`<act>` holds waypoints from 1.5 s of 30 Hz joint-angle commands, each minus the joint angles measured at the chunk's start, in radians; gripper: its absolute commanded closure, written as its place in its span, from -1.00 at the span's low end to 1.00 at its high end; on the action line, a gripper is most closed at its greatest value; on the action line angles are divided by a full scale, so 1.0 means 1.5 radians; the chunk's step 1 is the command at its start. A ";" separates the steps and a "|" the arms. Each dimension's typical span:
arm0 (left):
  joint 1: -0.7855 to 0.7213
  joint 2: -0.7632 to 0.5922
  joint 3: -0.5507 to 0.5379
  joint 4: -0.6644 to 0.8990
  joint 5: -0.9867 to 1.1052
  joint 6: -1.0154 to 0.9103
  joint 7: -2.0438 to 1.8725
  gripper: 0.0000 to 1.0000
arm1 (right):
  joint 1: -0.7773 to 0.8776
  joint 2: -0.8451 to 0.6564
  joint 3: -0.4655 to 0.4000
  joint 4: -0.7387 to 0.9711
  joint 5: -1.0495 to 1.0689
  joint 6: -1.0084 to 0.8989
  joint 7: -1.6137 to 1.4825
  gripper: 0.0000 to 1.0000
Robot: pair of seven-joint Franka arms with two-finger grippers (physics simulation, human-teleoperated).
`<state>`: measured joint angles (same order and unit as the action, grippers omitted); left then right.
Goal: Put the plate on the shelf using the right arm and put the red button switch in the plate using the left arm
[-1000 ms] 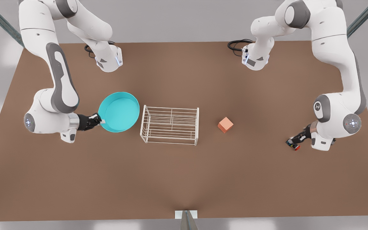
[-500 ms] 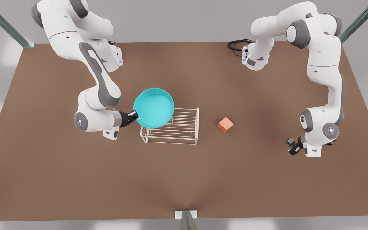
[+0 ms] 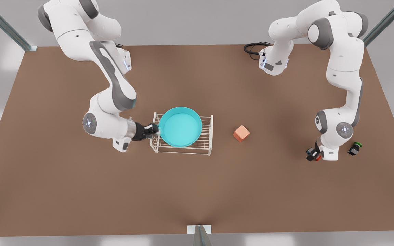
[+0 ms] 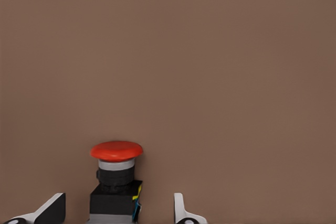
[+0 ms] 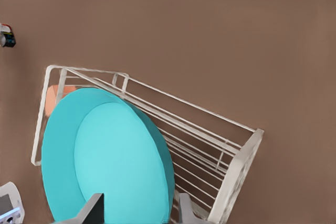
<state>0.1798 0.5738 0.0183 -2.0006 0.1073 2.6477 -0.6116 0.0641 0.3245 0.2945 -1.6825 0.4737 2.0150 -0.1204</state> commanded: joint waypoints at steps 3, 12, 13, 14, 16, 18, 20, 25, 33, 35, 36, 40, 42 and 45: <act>0.010 0.013 0.000 -0.005 0.001 0.075 0.002 -1.00 | -0.012 -0.050 -0.160 0.123 -0.177 -0.189 0.028 -1.00; 0.007 0.009 0.000 -0.002 0.000 0.071 -0.018 0.23 | -0.045 -0.007 -0.163 0.132 -0.357 -0.229 -0.018 -1.00; 0.007 0.009 0.000 -0.002 0.000 0.071 -0.019 0.28 | -0.046 -0.007 -0.164 0.132 -0.356 -0.229 -0.018 -1.00; 0.007 0.008 0.000 -0.001 0.000 0.069 -0.019 0.29 | -0.046 -0.006 -0.164 0.132 -0.357 -0.229 -0.018 -1.00; 0.006 -0.020 -0.006 0.009 -0.001 0.025 -0.020 0.28 | -0.046 -0.005 -0.165 0.132 -0.357 -0.229 -0.017 -1.00; -0.001 -0.042 -0.009 0.021 -0.003 -0.020 -0.020 0.23 | -0.046 -0.005 -0.165 0.132 -0.357 -0.229 -0.018 -1.00; -0.001 -0.062 -0.044 0.044 -0.007 -0.092 -0.046 0.23 | -0.046 -0.005 -0.165 0.132 -0.357 -0.229 -0.018 -1.00; -0.002 -0.090 -0.251 0.172 -0.003 -0.301 -0.278 0.23 | -0.046 -0.005 -0.165 0.132 -0.355 -0.229 -0.020 -1.00; -0.112 -0.080 -0.464 0.215 -0.019 -0.321 -0.665 0.23 | -0.047 -0.005 -0.165 0.132 -0.354 -0.229 -0.022 -1.00; -0.142 -0.068 -0.465 0.214 -0.035 -0.253 -0.708 0.23 | -0.047 -0.005 -0.165 0.132 -0.354 -0.230 -0.024 -1.00; -0.154 -0.061 -0.464 0.214 -0.034 -0.234 -0.714 0.23 | -0.047 -0.005 -0.165 0.132 -0.354 -0.230 -0.024 -1.00; -0.213 -0.023 -0.464 0.215 -0.032 -0.049 -0.786 0.23 | -0.047 -0.005 -0.165 0.133 -0.353 -0.230 -0.023 -1.00; -0.241 -0.004 -0.463 0.216 -0.030 0.029 -0.790 0.23 | -0.047 -0.005 -0.165 0.132 -0.353 -0.229 -0.023 -1.00; -0.279 0.029 -0.461 0.249 -0.005 0.065 -0.814 0.23 | -0.047 -0.004 -0.165 0.132 -0.353 -0.229 -0.023 -1.00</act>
<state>-0.2321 0.6114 -0.6736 -1.6361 0.0850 2.5678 -1.3815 -0.0062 0.3197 0.0475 -1.4852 -0.0561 1.6724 -0.1488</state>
